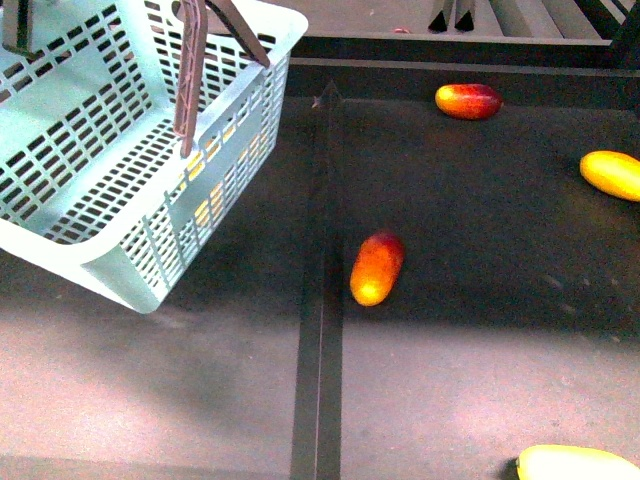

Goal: Pick lemon and mango into basket

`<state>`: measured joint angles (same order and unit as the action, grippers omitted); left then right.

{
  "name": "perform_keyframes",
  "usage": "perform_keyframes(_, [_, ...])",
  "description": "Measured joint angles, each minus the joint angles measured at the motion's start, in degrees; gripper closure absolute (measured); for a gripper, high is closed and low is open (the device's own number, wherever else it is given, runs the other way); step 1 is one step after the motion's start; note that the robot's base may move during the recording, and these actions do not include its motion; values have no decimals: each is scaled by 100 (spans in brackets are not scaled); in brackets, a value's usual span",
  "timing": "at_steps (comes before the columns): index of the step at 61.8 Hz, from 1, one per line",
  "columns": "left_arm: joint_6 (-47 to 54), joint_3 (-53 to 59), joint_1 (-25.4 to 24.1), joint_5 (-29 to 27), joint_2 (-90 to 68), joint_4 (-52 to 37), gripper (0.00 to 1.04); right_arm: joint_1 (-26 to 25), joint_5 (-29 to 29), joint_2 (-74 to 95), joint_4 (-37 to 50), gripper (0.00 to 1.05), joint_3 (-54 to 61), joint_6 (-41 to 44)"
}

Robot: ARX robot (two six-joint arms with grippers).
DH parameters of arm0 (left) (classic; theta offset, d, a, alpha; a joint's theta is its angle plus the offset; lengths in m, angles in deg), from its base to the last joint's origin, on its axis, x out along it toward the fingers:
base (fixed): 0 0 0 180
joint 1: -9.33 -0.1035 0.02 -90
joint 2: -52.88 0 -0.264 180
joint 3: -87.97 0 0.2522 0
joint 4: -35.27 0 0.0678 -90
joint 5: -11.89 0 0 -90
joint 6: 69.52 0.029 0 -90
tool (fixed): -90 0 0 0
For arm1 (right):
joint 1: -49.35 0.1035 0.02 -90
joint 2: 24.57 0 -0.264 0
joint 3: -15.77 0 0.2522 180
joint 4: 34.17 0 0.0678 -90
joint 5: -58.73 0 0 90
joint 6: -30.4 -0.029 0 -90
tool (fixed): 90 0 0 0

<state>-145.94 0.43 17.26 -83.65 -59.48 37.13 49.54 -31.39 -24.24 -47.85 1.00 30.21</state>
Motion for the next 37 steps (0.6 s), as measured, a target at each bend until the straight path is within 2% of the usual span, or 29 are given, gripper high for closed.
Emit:
perform_keyframes(35, [-599,826,-42,-175,-289,-544,100,0,2,-2,0,9,0,2])
perform_keyframes(37, [-616,841,-37,-175,-280,-544,97,0,2,-2,0,9,0,0])
